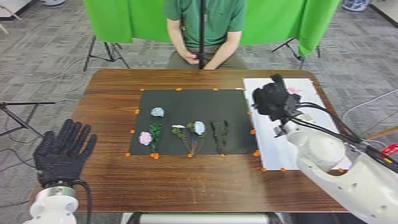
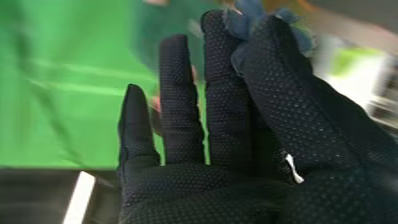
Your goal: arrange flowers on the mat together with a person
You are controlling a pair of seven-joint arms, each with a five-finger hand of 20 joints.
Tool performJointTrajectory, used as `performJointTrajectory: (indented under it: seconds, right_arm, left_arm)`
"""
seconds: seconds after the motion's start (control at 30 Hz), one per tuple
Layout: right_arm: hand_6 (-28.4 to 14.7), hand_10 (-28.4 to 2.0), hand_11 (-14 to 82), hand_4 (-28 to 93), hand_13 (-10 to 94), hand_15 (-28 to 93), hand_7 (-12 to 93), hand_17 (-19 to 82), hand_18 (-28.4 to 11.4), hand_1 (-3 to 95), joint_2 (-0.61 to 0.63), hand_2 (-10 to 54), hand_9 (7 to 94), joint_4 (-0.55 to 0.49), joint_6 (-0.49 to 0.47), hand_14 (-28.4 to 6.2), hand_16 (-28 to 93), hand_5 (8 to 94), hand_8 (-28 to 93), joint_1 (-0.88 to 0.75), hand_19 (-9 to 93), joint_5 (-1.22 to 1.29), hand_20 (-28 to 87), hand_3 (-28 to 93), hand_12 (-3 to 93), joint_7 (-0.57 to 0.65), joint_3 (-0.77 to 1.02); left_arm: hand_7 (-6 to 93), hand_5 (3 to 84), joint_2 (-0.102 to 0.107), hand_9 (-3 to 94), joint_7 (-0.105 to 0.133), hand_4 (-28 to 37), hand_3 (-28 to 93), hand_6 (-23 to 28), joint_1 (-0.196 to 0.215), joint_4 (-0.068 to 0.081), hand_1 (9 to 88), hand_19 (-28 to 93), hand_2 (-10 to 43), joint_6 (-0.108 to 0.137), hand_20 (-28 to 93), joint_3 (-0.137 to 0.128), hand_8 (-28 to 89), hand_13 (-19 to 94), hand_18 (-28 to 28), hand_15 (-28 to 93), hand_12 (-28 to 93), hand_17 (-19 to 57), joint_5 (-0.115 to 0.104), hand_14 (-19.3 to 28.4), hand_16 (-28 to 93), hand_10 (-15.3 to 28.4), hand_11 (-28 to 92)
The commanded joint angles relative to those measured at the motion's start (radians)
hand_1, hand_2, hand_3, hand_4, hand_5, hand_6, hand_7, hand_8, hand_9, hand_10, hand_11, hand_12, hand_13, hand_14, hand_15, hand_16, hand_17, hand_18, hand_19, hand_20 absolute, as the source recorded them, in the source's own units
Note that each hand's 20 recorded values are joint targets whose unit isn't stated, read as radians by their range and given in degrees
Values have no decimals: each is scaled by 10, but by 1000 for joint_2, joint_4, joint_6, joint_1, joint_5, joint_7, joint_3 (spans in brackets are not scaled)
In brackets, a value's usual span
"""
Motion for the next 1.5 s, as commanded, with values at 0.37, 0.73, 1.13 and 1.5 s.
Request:
performJointTrajectory:
  seconds: [0.37, 0.73, 1.13, 1.5]
  right_arm:
    - [62, -47, 52, -283, 527, 200, 378, 114, -161, 576, -175, -75, 776, 78, -22, -73, 185, 707, -92, 86, 327, -36, 84, 655, 267, -100, -135]
    - [61, -50, 59, -283, 526, 198, 369, 115, -162, 570, -191, -77, 765, 97, -33, -76, 186, 701, -99, 71, 325, -51, 89, 666, 260, -96, -139]
    - [35, -80, 133, -283, 514, 192, 304, 108, -164, 555, -199, -89, 687, 95, -64, -78, 180, 660, -110, 32, 341, -27, 73, 692, 170, -80, -109]
    - [14, -91, 137, -283, 500, 185, 224, 96, -168, 511, -202, -95, 632, 17, -82, -87, 178, 616, -142, -46, 365, 33, 62, 784, 141, -24, -41]
  left_arm:
    - [172, 512, 0, 462, -10, -283, 774, 87, 24, 0, 285, 411, 143, 4, 115, 9, -110, 345, 161, 334, 78, -66, -1, 155, -81, 137, 231]
    - [170, 511, 8, 462, -7, -283, 774, 87, 13, 5, 285, 411, 143, 3, 115, 10, -110, 346, 161, 334, 78, -66, -4, 156, -81, 137, 231]
    - [173, 512, 1, 462, -5, -283, 772, 86, 17, 0, 286, 411, 145, 25, 115, 2, -110, 347, 161, 334, 79, -65, -9, 156, -81, 137, 232]
    - [174, 514, -2, 464, -7, -283, 774, 86, 19, 2, 284, 412, 145, 19, 116, 5, -111, 348, 161, 336, 78, -66, -8, 156, -81, 137, 233]
